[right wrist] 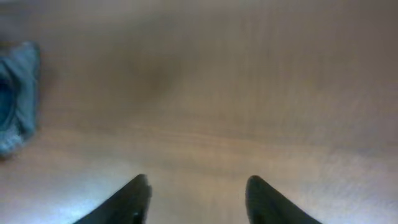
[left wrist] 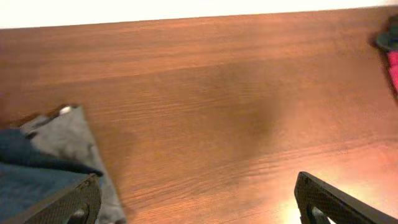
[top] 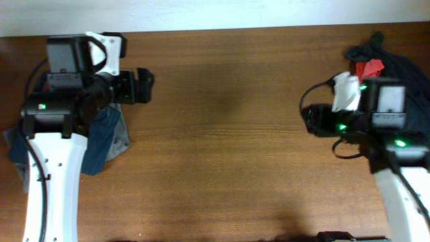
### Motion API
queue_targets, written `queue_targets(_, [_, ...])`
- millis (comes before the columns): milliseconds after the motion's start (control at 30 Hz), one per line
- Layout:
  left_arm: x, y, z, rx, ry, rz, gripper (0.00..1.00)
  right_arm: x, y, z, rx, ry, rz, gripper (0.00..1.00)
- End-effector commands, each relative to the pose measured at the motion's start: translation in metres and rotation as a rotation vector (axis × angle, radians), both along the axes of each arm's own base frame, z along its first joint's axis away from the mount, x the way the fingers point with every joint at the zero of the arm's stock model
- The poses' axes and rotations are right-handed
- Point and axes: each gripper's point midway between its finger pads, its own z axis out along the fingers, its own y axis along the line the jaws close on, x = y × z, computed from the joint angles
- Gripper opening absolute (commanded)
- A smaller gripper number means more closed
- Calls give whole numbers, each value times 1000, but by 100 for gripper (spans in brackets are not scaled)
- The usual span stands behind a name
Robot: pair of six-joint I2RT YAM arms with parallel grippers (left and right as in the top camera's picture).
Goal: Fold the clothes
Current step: 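Release the bundle and raise the left gripper above the stack, then reach the right gripper into the right clothes pile and grasp dark garment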
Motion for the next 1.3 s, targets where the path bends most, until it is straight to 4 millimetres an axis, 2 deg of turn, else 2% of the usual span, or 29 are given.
queue_targets(0, [-3, -14, 0, 7, -6, -57, 99, -7, -4, 62, -47, -174, 4, 82])
queue_targets(33, [-4, -17, 0, 7, -6, -64, 99, -9, -3, 71, -46, -199, 6, 99])
queue_targets(167, [-5, -21, 0, 6, -4, -74, 99, -15, 1, 83, -35, -235, 20, 99])
queue_targets(500, [-7, -21, -3, 4, 10, -72, 99, -10, 1, 71, -29, -187, 20, 99])
queue_targets(600, [-11, -20, -8, 9, 37, -71, 99, -11, -7, 75, 6, -178, -63, 99])
queue_targets(733, [-13, -20, -10, 11, 49, -71, 99, -7, -62, 70, -24, -149, -353, 99])
queue_targets(800, [-13, -20, -10, 10, 49, -71, 99, -5, -82, 62, -29, -118, -417, 99])
queue_targets(967, [-13, -20, -10, 10, 49, -70, 99, -10, -144, 20, 41, 64, -679, 99])
queue_targets(1100, [-13, -20, -10, 11, 49, -70, 99, -19, -207, -7, 83, 146, -884, 99])
queue_targets(1267, [-13, -20, -10, 10, 49, -70, 99, -22, -266, -43, 114, 214, -1026, 100])
